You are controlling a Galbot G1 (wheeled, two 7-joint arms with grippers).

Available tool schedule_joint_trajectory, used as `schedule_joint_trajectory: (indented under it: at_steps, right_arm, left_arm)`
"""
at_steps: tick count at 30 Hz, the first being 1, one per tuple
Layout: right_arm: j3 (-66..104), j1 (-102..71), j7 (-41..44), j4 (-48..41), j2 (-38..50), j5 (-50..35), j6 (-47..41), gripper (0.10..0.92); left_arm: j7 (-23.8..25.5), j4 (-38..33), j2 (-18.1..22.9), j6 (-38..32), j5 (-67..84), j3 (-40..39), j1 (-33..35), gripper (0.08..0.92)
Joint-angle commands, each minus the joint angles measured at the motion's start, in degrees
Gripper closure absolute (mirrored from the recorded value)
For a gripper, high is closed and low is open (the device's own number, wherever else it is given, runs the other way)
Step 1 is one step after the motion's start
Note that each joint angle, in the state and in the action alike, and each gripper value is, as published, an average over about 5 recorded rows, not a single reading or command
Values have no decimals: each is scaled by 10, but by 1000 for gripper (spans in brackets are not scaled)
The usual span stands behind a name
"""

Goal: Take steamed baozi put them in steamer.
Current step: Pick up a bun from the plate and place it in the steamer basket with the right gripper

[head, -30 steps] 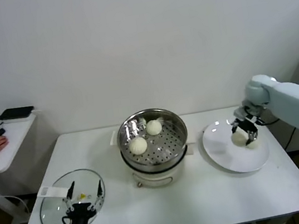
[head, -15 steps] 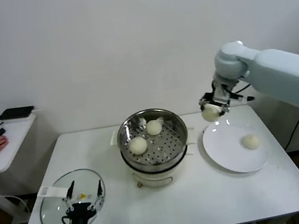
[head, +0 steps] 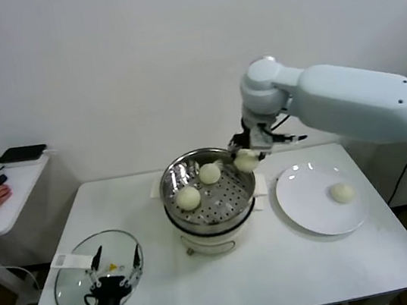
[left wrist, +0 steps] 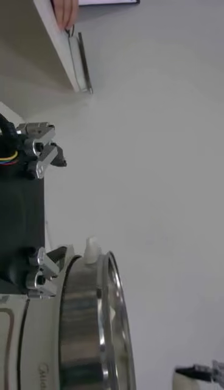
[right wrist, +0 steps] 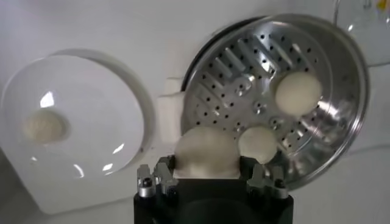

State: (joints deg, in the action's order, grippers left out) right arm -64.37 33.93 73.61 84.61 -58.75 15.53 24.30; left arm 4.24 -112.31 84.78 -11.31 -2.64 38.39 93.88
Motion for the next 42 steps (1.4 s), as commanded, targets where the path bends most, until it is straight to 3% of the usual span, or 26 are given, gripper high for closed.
schedule_joint_trajectory:
  at_steps: [1, 26, 42]
  right_arm:
    - [-7, -46, -1, -14, -96, 9, -11, 347]
    - [-11, -115, 0, -61, -150, 37, 11, 338]
    - [-14, -113, 1, -56, -128, 40, 21, 327]
  left_arm:
    - [0, 0, -3, 2, -3, 2, 2, 177]
    - [0, 12, -10, 6, -7, 3, 0, 177]
    - [0, 16, -8, 9, -7, 0, -7, 177]
